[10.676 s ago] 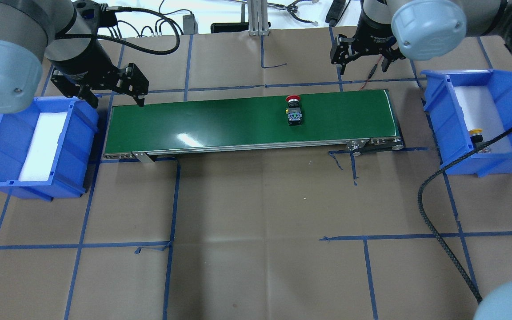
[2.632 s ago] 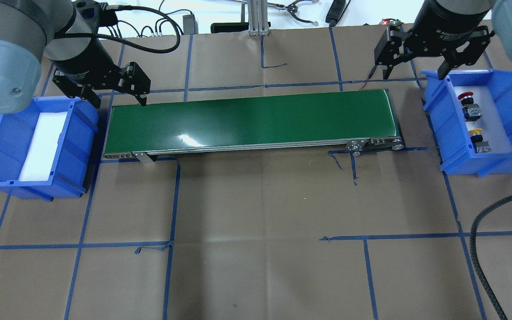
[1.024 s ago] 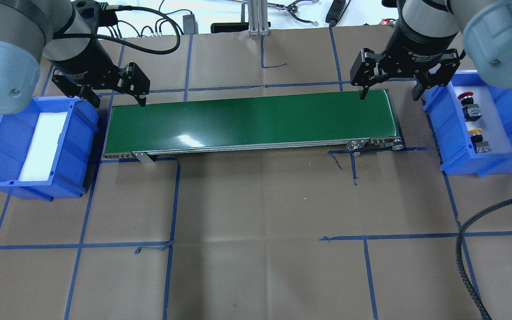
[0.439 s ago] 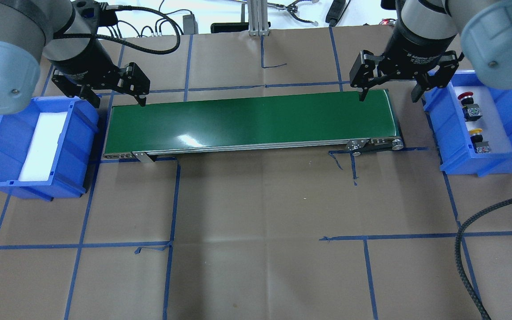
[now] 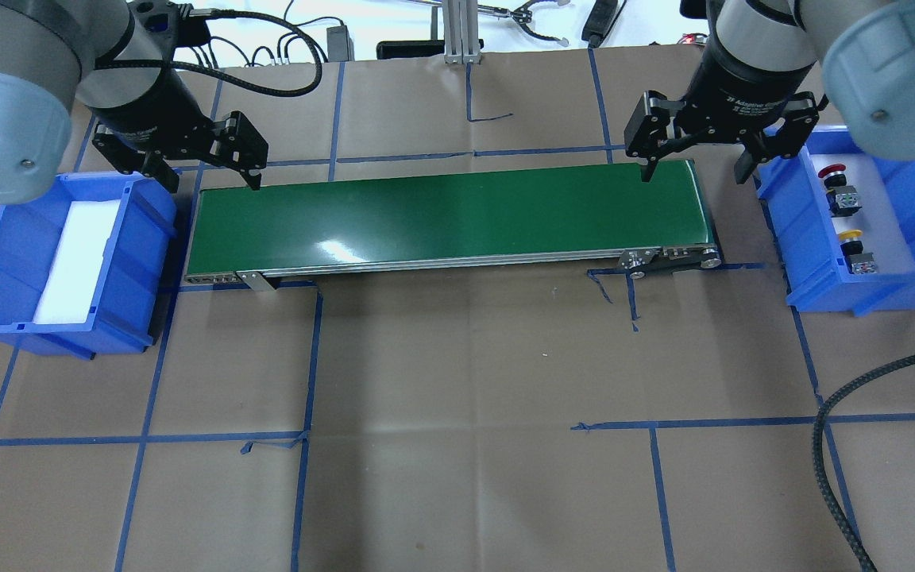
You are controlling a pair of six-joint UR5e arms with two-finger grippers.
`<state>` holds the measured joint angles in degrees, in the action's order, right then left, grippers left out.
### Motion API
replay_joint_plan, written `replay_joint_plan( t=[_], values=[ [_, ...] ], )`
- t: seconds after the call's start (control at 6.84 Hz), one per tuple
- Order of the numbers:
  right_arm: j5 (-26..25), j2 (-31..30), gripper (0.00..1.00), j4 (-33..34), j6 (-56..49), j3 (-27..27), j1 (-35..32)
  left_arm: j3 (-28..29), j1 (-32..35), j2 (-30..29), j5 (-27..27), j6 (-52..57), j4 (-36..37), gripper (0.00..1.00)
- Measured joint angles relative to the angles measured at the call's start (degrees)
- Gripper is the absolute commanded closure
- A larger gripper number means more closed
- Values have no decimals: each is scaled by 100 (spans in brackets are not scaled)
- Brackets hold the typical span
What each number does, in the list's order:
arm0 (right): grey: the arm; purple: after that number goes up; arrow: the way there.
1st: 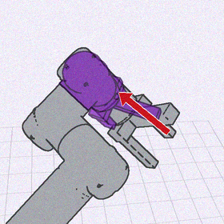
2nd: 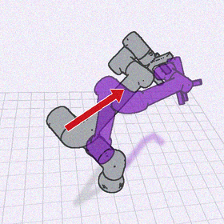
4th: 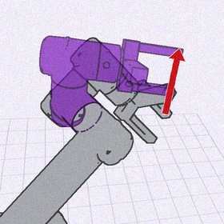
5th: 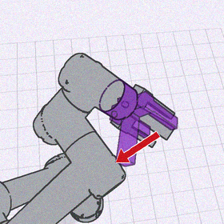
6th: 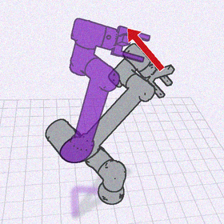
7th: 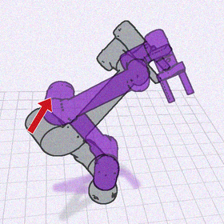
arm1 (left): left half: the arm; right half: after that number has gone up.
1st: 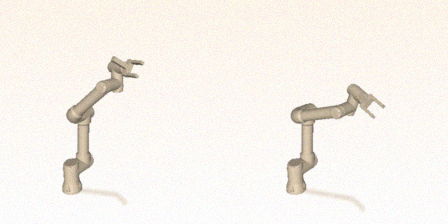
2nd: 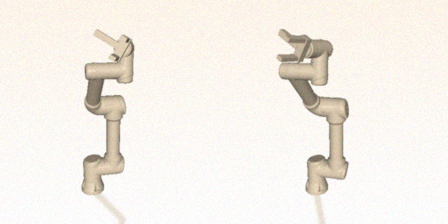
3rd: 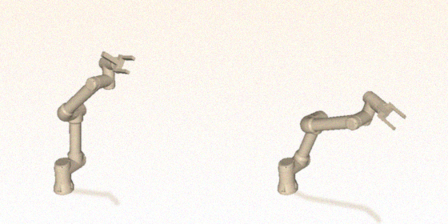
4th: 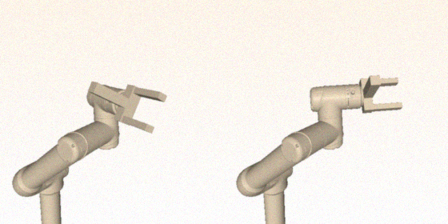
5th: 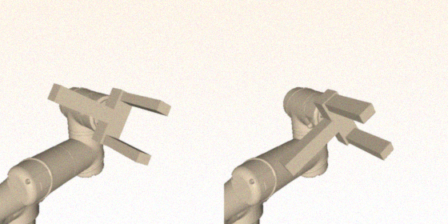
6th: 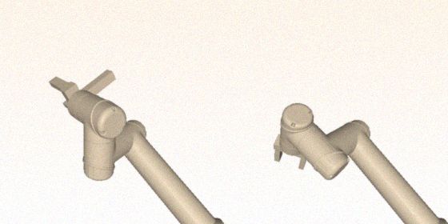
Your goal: Transport two buttons from left to right
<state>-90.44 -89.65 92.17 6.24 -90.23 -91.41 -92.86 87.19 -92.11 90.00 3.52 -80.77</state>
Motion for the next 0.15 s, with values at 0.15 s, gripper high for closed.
replay_joint_plan(
  t=[0.15],
  values=[
    [0,0,0,9,0,-17,0,2,0,0,0,0,0,0]
  ],
)
